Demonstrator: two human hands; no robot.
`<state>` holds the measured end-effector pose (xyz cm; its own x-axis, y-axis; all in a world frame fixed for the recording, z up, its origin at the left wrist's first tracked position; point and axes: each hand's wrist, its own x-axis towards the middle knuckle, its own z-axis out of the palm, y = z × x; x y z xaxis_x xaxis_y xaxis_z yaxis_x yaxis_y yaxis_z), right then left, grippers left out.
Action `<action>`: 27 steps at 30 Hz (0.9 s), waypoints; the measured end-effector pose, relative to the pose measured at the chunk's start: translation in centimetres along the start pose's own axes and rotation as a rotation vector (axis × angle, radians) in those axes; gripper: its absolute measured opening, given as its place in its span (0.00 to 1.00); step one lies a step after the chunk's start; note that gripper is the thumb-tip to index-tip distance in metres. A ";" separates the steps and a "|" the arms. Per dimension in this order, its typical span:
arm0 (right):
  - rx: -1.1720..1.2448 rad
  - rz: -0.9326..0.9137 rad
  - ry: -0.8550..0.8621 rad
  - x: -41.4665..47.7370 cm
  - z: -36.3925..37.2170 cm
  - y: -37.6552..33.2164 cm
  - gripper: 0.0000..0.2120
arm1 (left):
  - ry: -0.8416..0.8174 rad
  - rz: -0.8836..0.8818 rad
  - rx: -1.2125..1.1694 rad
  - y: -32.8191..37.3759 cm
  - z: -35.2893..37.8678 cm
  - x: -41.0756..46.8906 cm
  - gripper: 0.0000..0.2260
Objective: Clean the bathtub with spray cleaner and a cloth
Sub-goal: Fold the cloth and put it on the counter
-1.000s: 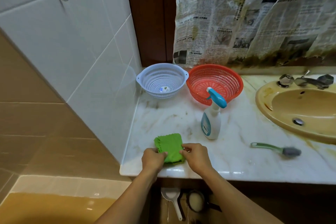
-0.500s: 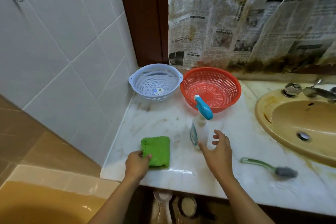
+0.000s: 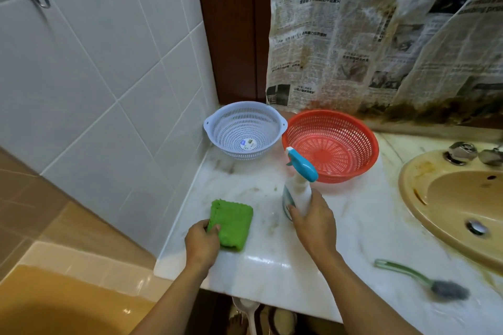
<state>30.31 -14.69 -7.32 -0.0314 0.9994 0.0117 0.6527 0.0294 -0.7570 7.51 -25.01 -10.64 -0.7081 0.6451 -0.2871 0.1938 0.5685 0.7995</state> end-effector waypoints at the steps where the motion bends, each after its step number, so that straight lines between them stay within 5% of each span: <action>1: 0.010 -0.010 -0.008 0.2 0.2 -0.3 0.24 | 0.016 0.001 -0.003 0.2 -0.2 0.4 0.08; 9: 0.154 -0.055 0.130 4.4 -0.7 -8.4 0.19 | 0.048 0.010 -0.117 0.6 -2.1 5.6 0.07; 15: 0.135 -0.095 0.140 11.7 0.7 -15.4 0.25 | 0.027 0.117 -0.014 0.9 -2.5 9.3 0.07; 27: -0.056 0.035 0.037 19.2 8.0 -15.7 0.29 | 0.031 0.176 0.112 -1.0 -1.9 11.5 0.08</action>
<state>13.43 3.91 -0.43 0.0195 0.9997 0.0111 0.6944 -0.0056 -0.7196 -2.13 -19.09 -13.70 -0.6770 0.7243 -0.1307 0.3894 0.5032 0.7715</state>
